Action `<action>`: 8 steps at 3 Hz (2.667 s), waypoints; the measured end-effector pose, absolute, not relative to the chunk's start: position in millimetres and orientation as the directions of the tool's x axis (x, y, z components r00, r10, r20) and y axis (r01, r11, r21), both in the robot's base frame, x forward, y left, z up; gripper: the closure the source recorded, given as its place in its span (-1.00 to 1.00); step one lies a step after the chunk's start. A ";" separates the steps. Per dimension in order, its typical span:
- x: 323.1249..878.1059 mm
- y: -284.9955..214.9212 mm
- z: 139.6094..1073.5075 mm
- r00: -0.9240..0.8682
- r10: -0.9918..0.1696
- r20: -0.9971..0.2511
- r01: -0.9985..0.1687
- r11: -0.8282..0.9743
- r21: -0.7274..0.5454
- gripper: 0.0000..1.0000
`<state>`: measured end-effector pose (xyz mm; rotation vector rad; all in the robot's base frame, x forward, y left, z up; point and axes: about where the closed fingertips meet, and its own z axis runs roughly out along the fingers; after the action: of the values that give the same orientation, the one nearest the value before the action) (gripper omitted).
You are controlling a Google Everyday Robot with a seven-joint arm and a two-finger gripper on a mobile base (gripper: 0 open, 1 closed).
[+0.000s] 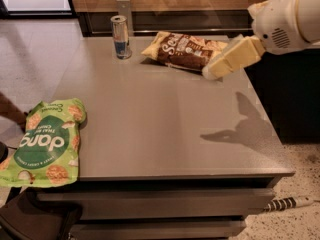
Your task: Move redbull can near green rice chip bag
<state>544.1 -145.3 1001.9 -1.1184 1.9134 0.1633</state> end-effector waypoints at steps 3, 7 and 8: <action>634.0 -109.6 1067.1 0.018 -0.442 -0.897 -0.666 0.664 -0.340 -1.00; 803.1 -51.6 1040.5 0.049 -0.360 -0.932 -0.645 0.700 -0.305 -1.00; 827.7 -10.2 1025.6 0.034 -0.290 -0.956 -0.668 0.705 -0.238 -1.00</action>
Offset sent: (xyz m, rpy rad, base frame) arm 0.1255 0.0291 0.0883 0.2546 -0.3408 -0.0216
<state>827.7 -10.2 1025.6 -0.8103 1.5554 0.3464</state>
